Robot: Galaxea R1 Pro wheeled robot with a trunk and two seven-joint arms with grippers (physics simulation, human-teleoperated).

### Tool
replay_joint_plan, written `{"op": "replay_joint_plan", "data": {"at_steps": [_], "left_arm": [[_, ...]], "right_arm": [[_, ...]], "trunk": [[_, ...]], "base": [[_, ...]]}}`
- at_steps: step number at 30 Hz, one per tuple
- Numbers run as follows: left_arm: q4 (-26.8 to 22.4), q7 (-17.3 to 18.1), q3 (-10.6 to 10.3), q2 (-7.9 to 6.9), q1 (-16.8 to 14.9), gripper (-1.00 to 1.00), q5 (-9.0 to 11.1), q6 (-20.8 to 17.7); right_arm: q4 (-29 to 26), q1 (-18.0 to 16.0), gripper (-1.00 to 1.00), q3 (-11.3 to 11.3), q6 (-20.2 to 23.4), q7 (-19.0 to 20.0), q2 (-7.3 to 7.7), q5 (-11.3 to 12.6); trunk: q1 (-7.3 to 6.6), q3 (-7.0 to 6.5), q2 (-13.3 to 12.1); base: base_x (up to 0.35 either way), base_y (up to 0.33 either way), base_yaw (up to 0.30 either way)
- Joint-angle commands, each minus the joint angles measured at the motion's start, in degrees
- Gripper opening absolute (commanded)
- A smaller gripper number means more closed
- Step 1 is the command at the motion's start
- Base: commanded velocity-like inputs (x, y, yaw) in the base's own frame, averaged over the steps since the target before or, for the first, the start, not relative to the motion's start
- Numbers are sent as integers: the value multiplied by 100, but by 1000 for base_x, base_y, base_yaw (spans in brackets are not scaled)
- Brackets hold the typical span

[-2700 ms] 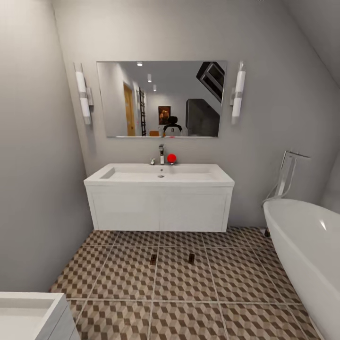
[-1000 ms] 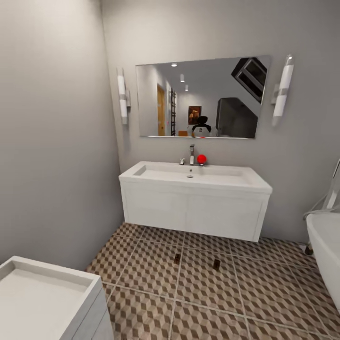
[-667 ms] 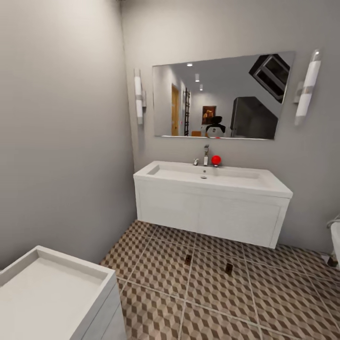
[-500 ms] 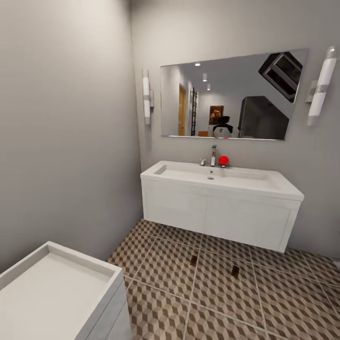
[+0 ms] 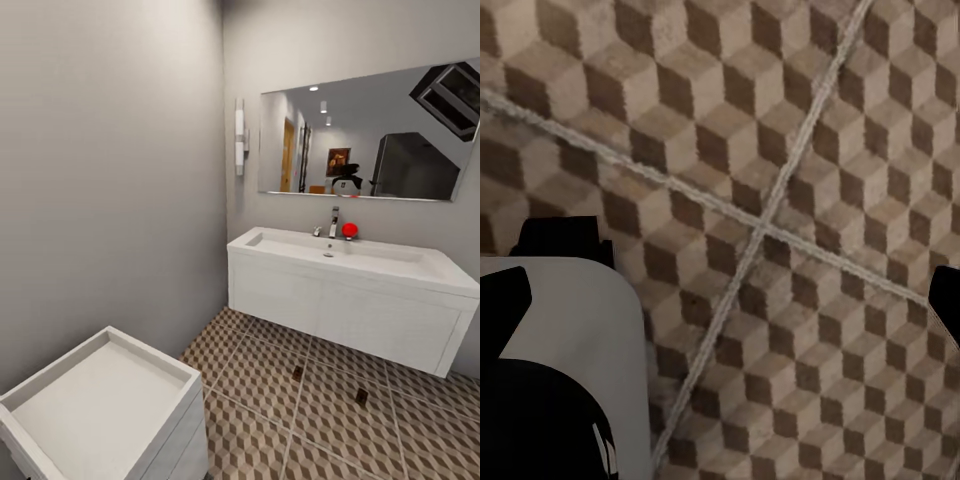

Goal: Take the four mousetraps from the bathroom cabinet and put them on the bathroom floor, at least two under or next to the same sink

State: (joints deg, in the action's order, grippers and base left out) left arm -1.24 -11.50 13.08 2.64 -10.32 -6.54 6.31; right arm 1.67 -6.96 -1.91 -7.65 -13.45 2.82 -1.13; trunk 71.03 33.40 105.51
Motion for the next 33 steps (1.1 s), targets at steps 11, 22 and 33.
{"op": "replay_joint_plan", "data": {"at_steps": [11, 22, 33], "left_arm": [[-68, -24, 24, -141, -5, 100, -82, 20], [-70, -26, 17, -158, -5, 100, -71, 19], [-77, -25, 25, -163, -5, 100, -83, 19]], "right_arm": [[18, -7, 100, -32, -34, -10, -12, -24], [18, -7, 100, -37, -34, -9, -30, -27], [18, -7, 100, -37, -49, -9, -29, -20]], "trunk": [[-1, 6, 3], [-1, 6, 3], [-1, 6, 3]], "base": [[0, 0, 283], [0, 0, 283], [0, 0, 283]]}}
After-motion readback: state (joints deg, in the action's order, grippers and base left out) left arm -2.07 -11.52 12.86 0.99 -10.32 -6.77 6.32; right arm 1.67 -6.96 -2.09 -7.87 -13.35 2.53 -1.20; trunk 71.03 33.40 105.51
